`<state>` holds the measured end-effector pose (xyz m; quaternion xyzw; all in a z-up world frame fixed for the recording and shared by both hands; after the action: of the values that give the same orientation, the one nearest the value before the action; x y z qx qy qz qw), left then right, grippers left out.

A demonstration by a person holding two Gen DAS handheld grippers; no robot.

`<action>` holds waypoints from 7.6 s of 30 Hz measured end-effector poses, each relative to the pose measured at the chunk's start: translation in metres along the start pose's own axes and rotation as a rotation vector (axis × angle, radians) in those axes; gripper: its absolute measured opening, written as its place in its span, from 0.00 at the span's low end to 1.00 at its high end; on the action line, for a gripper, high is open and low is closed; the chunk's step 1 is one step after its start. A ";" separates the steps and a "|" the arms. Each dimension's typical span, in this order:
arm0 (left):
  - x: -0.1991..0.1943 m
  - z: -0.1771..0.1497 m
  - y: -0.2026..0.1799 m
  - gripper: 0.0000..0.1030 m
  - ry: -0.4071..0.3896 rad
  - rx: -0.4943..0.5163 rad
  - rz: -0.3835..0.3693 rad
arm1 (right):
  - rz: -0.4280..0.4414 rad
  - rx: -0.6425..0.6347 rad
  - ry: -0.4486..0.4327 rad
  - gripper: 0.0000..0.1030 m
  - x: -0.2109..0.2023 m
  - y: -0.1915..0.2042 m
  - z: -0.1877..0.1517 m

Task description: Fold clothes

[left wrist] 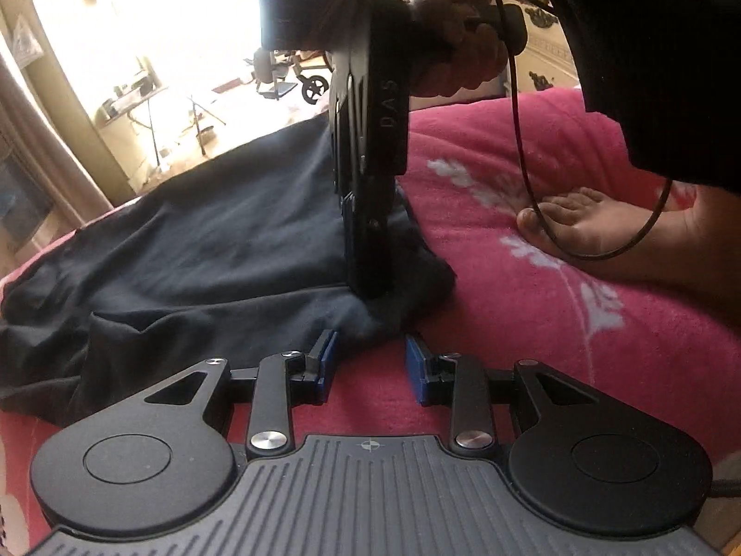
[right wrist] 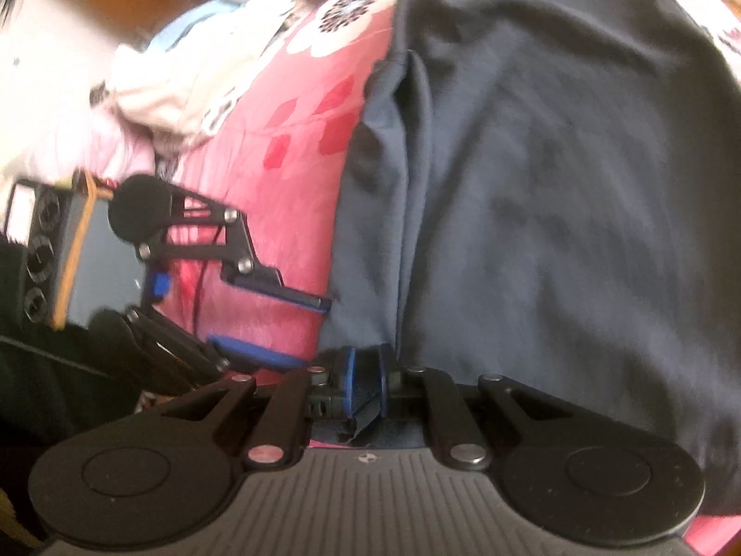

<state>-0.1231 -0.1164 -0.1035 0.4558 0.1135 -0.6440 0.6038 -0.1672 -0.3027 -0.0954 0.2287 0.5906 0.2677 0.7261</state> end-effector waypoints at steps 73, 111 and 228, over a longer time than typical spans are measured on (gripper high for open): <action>-0.009 -0.096 0.184 0.03 -0.471 -1.218 -0.041 | 0.380 0.705 -0.584 0.06 -0.071 -0.077 0.126; 0.004 -0.254 0.284 0.05 -0.714 -1.754 0.114 | 0.229 0.432 -0.665 0.51 -0.028 -0.068 0.314; -0.031 -0.157 0.129 0.34 -0.278 -1.662 0.205 | 0.209 0.307 -0.283 0.27 0.080 -0.015 0.272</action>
<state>0.0565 -0.0178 -0.1165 -0.2112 0.4326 -0.3436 0.8064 0.1141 -0.2657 -0.1096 0.4315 0.4898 0.2139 0.7267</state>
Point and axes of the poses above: each gripper's, at about its wrist camera, not at the fingertips, and x roughly the way its jaws point, y to its left, z to its top, the point moved 3 cm from there along x, roughly the way its jaws point, and after that the axes turned 14 degrees about x, right-handed, at the moved point
